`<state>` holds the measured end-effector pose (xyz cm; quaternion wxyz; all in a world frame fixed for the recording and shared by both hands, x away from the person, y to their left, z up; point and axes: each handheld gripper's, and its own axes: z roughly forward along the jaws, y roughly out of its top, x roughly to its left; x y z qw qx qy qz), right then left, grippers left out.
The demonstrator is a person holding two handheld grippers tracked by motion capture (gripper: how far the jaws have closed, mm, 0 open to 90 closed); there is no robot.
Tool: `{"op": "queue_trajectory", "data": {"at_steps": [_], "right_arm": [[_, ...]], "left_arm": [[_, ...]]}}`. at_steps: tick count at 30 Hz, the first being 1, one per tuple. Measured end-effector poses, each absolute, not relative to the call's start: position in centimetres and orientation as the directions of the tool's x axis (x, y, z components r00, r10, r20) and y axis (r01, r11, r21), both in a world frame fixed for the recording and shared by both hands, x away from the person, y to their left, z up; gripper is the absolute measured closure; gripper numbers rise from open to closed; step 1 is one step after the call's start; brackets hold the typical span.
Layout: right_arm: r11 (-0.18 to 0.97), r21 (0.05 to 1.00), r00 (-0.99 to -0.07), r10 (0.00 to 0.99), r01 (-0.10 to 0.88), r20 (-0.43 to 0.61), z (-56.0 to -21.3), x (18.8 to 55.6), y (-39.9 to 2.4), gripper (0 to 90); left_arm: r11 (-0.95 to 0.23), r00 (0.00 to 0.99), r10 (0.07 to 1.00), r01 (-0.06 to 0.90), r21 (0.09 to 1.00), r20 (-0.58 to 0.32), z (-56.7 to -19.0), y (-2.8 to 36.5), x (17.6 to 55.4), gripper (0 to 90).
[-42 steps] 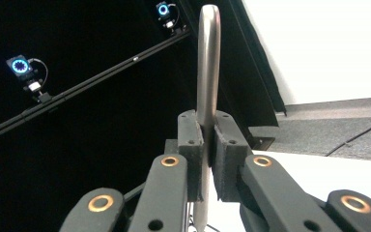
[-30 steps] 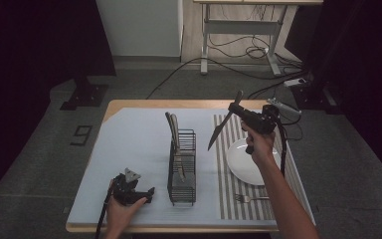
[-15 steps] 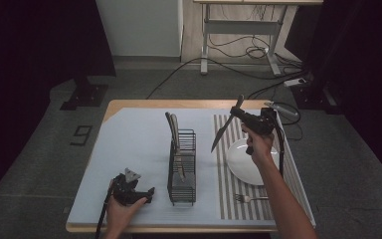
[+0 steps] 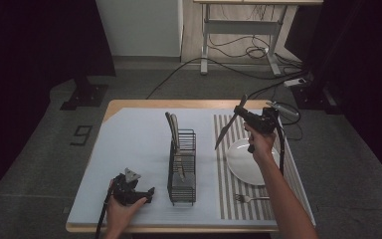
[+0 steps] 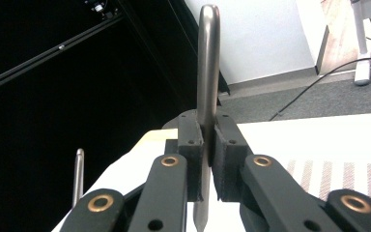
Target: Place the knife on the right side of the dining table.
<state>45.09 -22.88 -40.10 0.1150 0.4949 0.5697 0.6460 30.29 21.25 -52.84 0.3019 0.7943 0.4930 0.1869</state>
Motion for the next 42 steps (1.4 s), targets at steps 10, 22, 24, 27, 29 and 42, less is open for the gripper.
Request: {"op": "queue_trajectory", "data": {"at_steps": [10,22,24,27,29,42], "right_arm": [[-0.337,0.85,-0.453,0.733,0.405,0.507,-40.6,45.9,-23.3,84.1],[-0.339,0.863,-0.414,0.771,0.375,0.483,-41.3,47.1,-24.0,84.1],[-0.351,0.861,-0.403,0.774,0.368,0.488,-41.5,47.4,-24.2,84.1],[-0.358,0.859,-0.393,0.777,0.367,0.492,-41.7,47.6,-24.3,84.1],[-0.368,0.854,-0.38,0.779,0.368,0.499,-42.0,48.0,-24.5,84.1],[-0.389,0.846,-0.336,0.792,0.365,0.51,-43.1,49.3,-25.1,84.1]], "left_arm": [[-0.332,0.444,0.896,0.67,0.664,0.0,-52.8,21.2,30.3,0.6],[-0.332,0.444,0.896,0.67,0.664,-0.001,-52.8,21.3,30.3,0.6],[-0.331,0.444,0.896,0.67,0.664,0.0,-52.8,21.2,30.3,0.6],[-0.332,0.444,0.896,0.67,0.664,0.0,-52.8,21.3,30.3,0.6],[-0.331,0.444,0.896,0.67,0.664,-0.001,-52.8,21.3,30.3,0.6],[-0.331,0.444,0.896,0.67,0.665,-0.001,-52.8,21.3,30.3,0.6]]}}
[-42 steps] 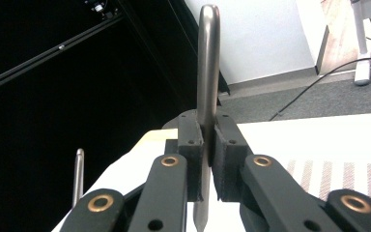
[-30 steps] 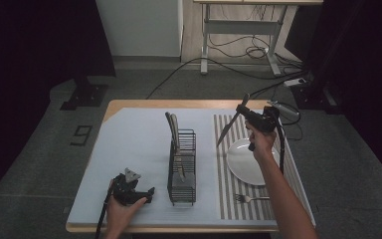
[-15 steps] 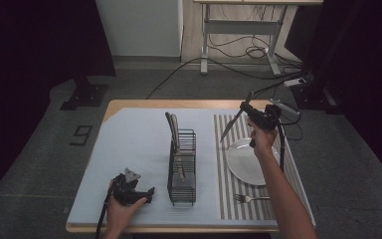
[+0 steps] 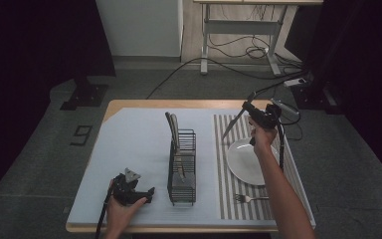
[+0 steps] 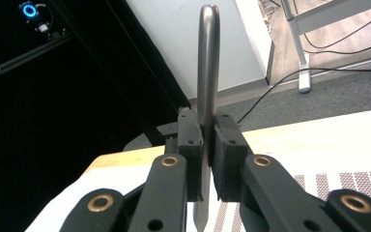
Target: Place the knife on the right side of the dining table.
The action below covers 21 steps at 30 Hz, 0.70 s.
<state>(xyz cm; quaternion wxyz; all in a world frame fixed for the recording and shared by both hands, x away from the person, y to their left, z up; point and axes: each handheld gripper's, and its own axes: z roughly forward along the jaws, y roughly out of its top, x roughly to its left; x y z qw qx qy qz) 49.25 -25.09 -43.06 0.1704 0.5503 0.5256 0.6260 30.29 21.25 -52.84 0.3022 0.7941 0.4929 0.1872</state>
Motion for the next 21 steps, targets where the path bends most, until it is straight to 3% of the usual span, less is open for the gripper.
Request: {"op": "queue_trajectory", "data": {"at_steps": [21], "right_arm": [[-0.457,0.824,-0.255,0.798,0.334,0.546,-45.7,51.7,-26.0,84.0]], "left_arm": [[-0.331,0.444,0.896,0.67,0.664,-0.002,-52.8,21.3,30.3,0.6]]}}
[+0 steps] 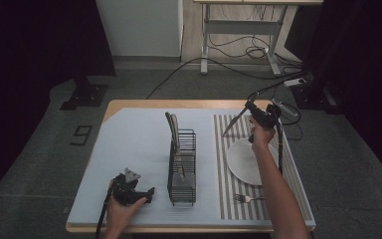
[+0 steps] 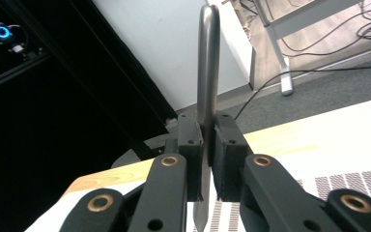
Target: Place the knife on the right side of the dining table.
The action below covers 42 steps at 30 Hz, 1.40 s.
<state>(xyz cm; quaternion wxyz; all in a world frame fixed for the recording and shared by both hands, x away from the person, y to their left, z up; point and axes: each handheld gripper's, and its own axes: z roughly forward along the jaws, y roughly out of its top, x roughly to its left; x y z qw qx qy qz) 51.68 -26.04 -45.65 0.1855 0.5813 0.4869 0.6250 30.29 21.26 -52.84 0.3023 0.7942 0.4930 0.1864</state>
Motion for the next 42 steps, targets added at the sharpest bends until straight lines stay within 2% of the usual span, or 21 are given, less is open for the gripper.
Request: {"op": "queue_trajectory", "data": {"at_steps": [12,42], "right_arm": [[-0.461,0.814,-0.222,0.804,0.355,0.552,-46.1,51.5,-27.1,82.8],[-0.522,0.746,-0.095,0.79,0.414,0.606,-49.7,50.6,-31.2,75.7]], "left_arm": [[-0.331,0.444,0.896,0.67,0.665,-0.001,-52.8,21.3,30.3,0.6],[-0.331,0.444,0.896,0.67,0.664,-0.001,-52.8,21.3,30.3,0.6]]}}
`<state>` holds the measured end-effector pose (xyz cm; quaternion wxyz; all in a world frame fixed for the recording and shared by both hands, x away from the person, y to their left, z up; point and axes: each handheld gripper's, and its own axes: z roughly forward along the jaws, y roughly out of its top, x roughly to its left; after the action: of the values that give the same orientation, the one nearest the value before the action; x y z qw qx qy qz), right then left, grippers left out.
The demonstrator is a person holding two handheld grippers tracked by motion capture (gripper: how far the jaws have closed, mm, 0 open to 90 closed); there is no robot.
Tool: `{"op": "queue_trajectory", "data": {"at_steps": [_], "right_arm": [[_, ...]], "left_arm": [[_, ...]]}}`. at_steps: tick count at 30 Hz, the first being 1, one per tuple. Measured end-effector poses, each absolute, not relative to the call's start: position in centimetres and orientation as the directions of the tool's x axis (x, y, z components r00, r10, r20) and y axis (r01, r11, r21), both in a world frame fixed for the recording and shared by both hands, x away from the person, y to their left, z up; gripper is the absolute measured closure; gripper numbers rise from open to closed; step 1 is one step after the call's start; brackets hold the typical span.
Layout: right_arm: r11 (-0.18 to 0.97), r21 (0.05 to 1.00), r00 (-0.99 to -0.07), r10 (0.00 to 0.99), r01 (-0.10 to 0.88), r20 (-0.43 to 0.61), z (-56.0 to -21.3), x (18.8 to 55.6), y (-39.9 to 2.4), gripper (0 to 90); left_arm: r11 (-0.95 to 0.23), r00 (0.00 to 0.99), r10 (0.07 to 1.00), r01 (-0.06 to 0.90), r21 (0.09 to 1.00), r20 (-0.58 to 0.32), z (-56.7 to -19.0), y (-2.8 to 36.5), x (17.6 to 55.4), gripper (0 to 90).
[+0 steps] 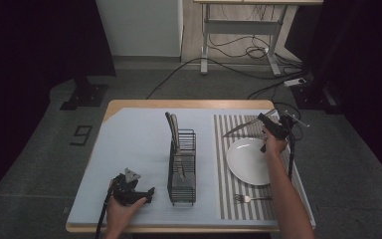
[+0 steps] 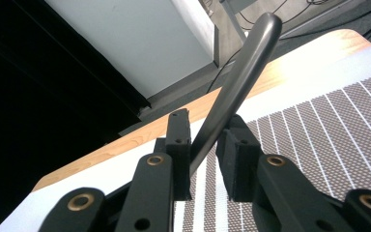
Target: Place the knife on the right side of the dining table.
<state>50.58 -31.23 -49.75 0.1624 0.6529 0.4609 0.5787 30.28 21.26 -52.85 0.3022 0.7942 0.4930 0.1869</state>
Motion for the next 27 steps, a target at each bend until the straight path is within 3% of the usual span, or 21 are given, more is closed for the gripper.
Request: {"op": "queue_trajectory", "data": {"at_steps": [27], "right_arm": [[-0.569,0.671,-0.004,0.762,0.475,0.648,-52.0,50.4,-32.7,70.5]], "left_arm": [[-0.332,0.445,0.896,0.67,0.664,-0.001,-52.8,21.3,30.3,0.6]]}}
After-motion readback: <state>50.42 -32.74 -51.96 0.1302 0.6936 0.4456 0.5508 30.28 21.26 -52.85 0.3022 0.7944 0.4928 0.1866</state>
